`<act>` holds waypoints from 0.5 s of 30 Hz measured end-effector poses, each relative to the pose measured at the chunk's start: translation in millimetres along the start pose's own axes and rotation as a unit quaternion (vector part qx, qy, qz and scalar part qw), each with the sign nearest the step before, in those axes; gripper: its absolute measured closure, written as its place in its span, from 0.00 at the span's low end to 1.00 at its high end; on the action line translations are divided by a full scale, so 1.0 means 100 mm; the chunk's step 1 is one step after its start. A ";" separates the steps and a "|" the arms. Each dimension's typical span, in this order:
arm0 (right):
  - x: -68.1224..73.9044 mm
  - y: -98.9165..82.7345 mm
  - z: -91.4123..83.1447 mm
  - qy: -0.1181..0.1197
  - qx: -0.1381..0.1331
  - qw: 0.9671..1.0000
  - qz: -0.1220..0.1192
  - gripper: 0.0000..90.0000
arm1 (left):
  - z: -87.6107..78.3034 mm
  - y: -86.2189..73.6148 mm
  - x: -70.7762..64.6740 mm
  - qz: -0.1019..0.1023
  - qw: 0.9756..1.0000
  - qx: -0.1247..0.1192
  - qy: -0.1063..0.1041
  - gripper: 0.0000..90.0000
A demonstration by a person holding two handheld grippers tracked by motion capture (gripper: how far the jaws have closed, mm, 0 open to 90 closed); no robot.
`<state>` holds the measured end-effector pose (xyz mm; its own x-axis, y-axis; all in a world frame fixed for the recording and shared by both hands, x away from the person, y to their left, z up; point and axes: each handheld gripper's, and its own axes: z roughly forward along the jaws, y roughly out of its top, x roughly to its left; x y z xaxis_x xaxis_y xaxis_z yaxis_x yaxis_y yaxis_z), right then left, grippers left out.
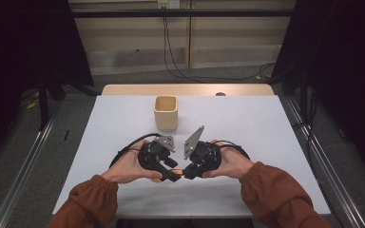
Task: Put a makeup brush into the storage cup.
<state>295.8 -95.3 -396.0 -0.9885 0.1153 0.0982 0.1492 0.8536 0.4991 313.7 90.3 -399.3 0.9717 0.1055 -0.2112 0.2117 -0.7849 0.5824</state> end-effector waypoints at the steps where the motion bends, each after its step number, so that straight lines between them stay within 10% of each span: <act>1: 0.00 0.00 0.00 -0.001 -0.001 1.000 -0.001 0.84 | -0.01 0.00 0.00 -0.002 1.000 -0.005 0.001 0.49; 15: -0.07 -0.12 -0.05 -0.018 -0.018 0.999 0.025 0.84 | -0.13 -0.14 0.02 -0.028 0.998 -0.050 0.039 0.20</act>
<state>301.4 -109.3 -398.2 -0.9801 0.1752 0.0936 0.1981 0.8279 0.5247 314.5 109.2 -397.8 0.9625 0.1980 -0.1852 0.2711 -0.7120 0.6477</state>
